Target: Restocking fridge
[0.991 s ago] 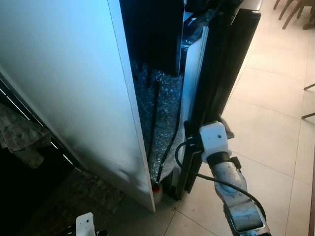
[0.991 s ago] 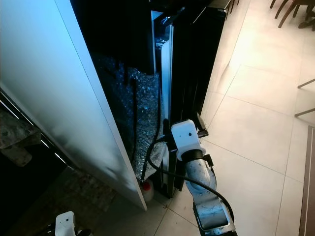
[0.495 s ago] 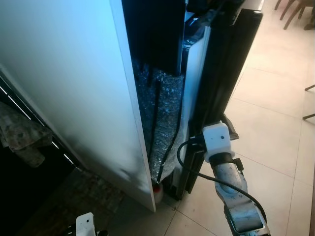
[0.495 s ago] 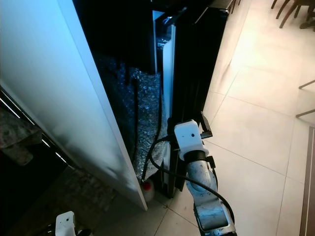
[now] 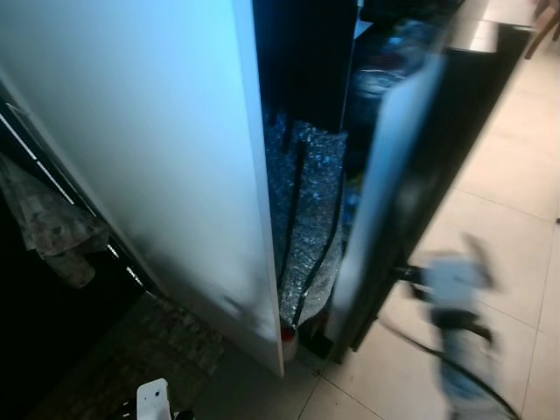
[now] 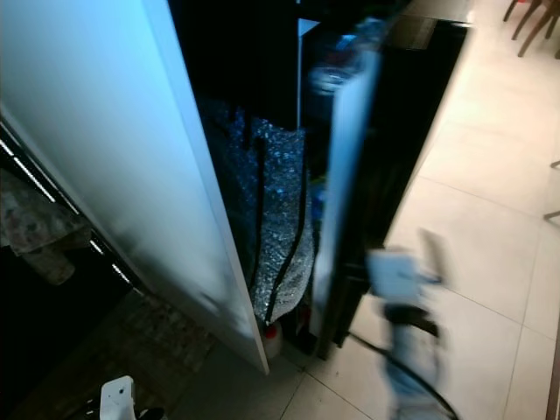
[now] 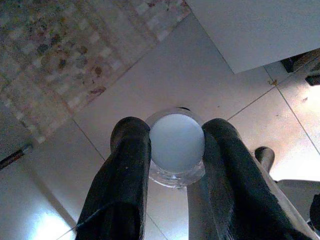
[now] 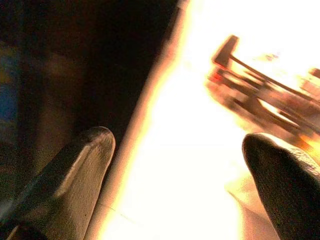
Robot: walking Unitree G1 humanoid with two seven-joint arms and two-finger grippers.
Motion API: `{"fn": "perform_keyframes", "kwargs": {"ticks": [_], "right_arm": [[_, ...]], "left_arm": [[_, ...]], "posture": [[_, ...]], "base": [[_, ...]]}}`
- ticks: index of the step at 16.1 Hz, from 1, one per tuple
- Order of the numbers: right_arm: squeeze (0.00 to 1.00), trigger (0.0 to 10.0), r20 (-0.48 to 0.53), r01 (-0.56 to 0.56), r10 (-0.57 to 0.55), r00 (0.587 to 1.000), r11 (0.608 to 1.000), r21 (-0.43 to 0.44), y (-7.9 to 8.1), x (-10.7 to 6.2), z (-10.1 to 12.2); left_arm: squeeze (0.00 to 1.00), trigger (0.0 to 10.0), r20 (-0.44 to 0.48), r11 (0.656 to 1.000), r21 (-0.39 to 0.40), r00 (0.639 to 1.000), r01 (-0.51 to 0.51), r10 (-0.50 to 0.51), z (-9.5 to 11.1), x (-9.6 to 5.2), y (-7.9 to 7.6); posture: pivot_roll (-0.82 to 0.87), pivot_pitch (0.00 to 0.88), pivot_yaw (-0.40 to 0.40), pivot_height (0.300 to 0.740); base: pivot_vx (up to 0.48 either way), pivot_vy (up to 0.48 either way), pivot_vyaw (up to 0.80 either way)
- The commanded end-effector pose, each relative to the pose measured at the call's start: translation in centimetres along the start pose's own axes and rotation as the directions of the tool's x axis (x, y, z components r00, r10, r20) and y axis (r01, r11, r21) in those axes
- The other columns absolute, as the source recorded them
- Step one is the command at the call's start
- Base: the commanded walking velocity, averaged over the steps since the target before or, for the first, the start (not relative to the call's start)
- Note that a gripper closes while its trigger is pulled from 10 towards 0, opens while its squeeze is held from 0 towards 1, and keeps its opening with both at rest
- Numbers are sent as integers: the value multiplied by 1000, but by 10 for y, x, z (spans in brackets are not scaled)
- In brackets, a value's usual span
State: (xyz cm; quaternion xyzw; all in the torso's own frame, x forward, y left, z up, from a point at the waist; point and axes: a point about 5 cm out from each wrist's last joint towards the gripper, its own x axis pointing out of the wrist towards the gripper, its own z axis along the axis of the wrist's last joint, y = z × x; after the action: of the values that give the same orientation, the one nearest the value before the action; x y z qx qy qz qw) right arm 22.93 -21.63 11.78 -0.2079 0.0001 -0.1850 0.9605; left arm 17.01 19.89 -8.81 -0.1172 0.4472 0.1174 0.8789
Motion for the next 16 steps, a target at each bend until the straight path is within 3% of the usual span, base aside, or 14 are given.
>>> {"fn": "perform_keyframes", "kwargs": {"ticks": [1,3,5,7,9,10,11,13,16], "right_arm": [[0,10000,-31,71,-71,997,997,10,-15,-2,-5],[0,10000,-160,238,-235,959,971,-4,-53,-14,-37],[0,10000,-230,292,-278,933,956,25,-62,-20,-48],[0,10000,-353,212,-176,919,975,67,-41,-25,-58],[0,10000,-423,61,16,906,984,168,-9,-28,-57],[0,10000,-424,30,49,904,983,179,-4,-28,-55],[0,10000,-394,-125,208,895,966,226,14,-24,-46],[0,10000,-316,-282,348,883,930,236,28,-18,-31],[0,10000,-242,-351,412,878,900,259,39,-9,-13]], "left_arm": [[0,10000,-39,1000,15,999,10,-9,-9,-1,0],[0,10000,-41,1000,23,999,19,-18,-9,-1,-1],[0,10000,-41,999,24,999,22,-21,-9,-1,-1],[0,10000,-39,1000,21,999,21,-20,-8,-1,-1],[0,10000,-38,1000,16,999,19,-19,-8,-1,-2],[0,10000,-38,1000,17,999,19,-18,-8,-1,-2],[0,10000,-37,1000,14,999,15,-15,-8,-1,-1],[0,10000,-36,1000,12,999,12,-12,-8,-1,-2],[0,10000,-35,1000,8,999,13,-13,-8,-1,-2]], "posture": [[-199,95,85,740],[-207,96,88,740],[-212,95,86,740],[-202,90,79,740],[-194,88,77,740],[-194,87,77,740],[-193,86,75,740],[-193,84,74,740],[-194,84,73,740]], "base": [[0,0,0],[0,0,0],[0,0,0],[0,0,0],[0,0,0],[0,0,0],[0,0,0],[0,0,0],[0,0,0]]}}
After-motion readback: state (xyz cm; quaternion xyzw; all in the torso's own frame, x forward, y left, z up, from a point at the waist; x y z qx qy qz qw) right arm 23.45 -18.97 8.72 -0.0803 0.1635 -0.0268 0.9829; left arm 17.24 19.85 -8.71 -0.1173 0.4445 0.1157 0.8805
